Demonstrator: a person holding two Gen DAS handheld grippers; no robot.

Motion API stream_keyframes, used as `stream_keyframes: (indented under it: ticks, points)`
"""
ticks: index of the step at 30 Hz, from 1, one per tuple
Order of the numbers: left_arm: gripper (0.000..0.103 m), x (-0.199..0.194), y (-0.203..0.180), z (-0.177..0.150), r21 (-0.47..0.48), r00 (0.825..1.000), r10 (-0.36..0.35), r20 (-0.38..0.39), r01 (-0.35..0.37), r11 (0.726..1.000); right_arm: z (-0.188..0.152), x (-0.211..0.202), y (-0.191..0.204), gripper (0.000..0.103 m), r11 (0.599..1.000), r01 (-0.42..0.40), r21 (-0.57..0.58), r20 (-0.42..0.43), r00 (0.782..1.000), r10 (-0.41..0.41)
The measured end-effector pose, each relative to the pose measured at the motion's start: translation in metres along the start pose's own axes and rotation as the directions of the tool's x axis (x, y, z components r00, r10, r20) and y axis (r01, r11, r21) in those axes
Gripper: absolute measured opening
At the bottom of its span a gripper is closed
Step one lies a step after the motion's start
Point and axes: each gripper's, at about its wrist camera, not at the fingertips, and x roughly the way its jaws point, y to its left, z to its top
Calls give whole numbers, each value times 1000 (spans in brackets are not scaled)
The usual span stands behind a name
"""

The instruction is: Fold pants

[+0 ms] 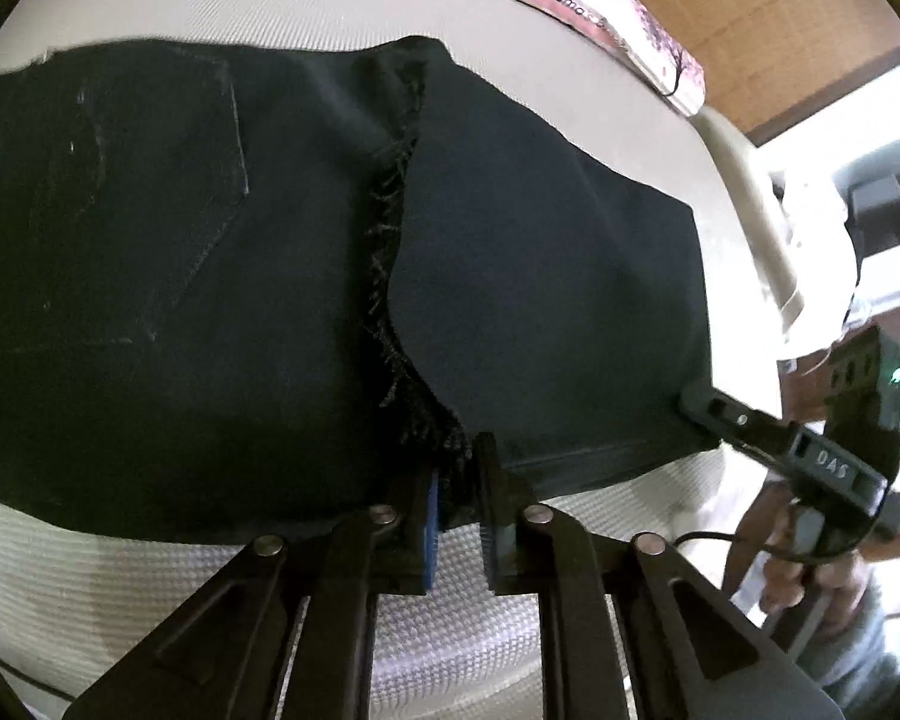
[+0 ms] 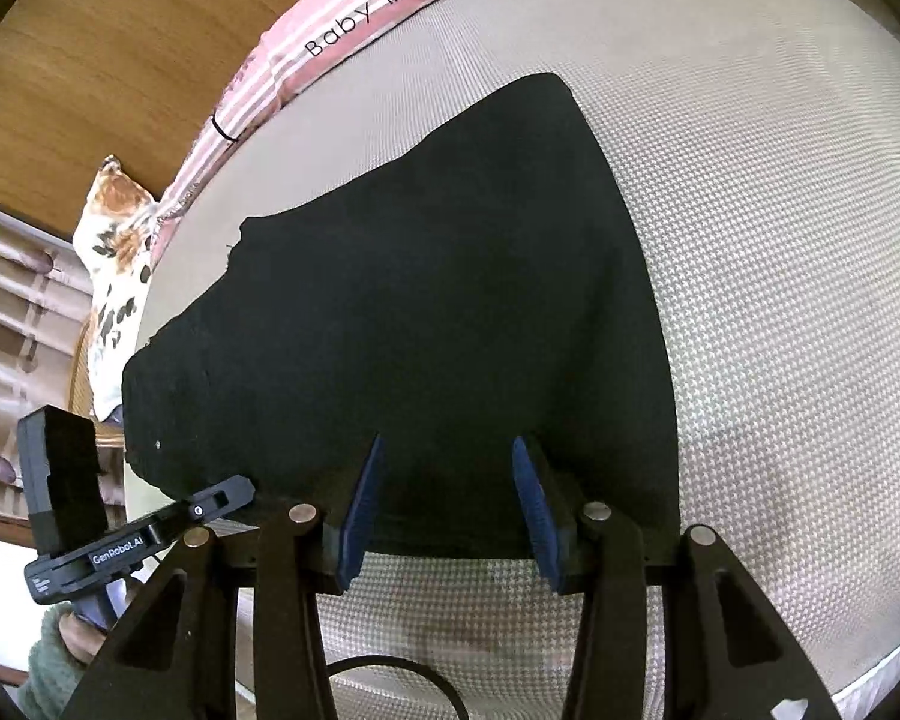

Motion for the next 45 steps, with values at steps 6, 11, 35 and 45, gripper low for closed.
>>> stream_keyframes:
  ticks: [6,11,35,45]
  points:
    - [20,-28,-7,5,92,983,119,138,-132,987,24,-18,13,43,993,63,-98,81,995,-55]
    - [20,-36,-17,23,163,962,118,245,-161,973,58,-16,18,42,979,141,-147,155,981,-118]
    - [22,32,-21,82,243,969,131,211,-182,953,103,22,8,34,952,246,-183,164,962,-217]
    - [34,18,-19,41,247,957,191,218,-244,938,43,1,16,34,964,218,-154,115,973,-202]
